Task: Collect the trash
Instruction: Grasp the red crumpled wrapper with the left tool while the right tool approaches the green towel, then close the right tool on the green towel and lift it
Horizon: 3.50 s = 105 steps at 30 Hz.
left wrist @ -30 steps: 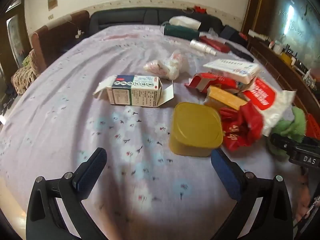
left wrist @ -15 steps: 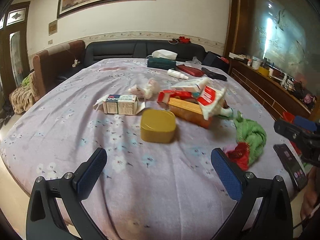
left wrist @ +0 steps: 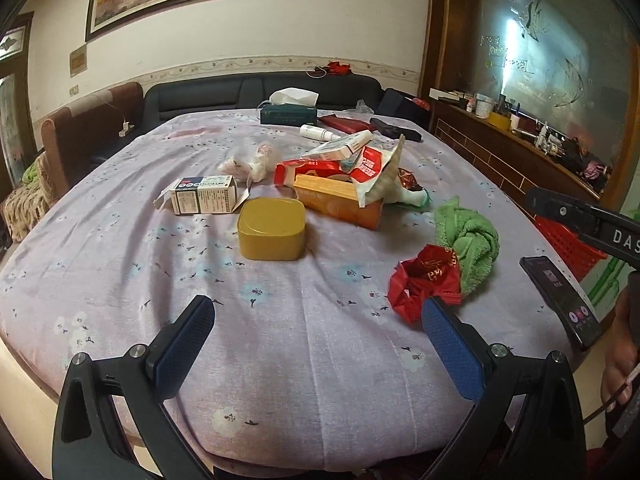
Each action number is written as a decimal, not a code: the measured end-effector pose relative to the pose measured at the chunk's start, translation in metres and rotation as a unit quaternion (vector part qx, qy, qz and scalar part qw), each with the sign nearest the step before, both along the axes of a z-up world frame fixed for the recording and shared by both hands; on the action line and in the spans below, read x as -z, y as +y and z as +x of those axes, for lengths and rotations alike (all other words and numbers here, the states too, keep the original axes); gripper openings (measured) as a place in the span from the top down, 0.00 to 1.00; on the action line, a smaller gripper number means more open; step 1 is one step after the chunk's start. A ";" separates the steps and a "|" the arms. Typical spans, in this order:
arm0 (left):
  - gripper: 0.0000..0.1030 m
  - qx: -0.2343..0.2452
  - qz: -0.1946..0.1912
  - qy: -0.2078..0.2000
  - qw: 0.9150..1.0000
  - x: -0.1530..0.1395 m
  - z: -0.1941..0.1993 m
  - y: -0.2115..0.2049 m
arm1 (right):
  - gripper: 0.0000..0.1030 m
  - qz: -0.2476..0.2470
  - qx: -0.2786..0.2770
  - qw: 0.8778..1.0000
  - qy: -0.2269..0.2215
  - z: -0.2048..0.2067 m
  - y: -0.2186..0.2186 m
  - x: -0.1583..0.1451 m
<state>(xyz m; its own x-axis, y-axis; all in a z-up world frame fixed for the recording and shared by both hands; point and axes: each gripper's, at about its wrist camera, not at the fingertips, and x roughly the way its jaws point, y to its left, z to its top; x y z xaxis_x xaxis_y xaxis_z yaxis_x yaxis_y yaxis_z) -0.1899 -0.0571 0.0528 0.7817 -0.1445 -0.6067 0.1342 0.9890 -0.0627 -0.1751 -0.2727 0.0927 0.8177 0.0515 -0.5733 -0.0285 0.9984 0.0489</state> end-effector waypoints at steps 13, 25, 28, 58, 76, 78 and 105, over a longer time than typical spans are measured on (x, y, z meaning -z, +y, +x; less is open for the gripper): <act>0.00 0.027 0.017 -0.032 0.999 -0.014 -0.002 -0.008 | 0.20 -0.013 0.013 1.000 0.002 -0.002 -0.004 0.000; 0.06 0.049 0.020 -0.047 0.997 -0.020 0.003 -0.003 | 0.20 -0.023 0.022 0.999 0.003 -0.003 -0.006 0.001; 0.06 0.071 0.021 -0.047 0.996 -0.021 0.004 -0.005 | 0.23 -0.013 0.022 1.000 0.003 -0.004 -0.011 0.001; 0.50 0.217 0.005 0.128 0.968 0.034 0.087 -0.076 | 0.30 0.033 0.024 0.999 0.020 0.000 -0.034 0.006; 0.66 0.142 -0.027 0.039 0.989 0.011 0.069 -0.029 | 0.46 0.093 -0.056 0.987 0.123 0.059 -0.009 0.045; 0.66 0.129 -0.026 0.027 0.991 0.007 0.069 -0.023 | 0.46 0.074 -0.046 0.988 0.127 0.067 -0.003 0.051; 0.66 0.119 -0.017 0.006 0.993 0.001 0.069 -0.027 | 0.61 0.019 -0.031 0.992 0.124 0.074 -0.003 0.063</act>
<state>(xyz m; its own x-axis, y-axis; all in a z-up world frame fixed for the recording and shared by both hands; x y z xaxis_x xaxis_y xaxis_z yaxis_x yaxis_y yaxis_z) -0.1205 -0.0844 0.0523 0.7158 -0.3439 -0.6078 0.3619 0.9270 -0.0982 -0.1009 -0.2756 0.0296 0.6465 0.1229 -0.7529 -0.0722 0.9924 0.1000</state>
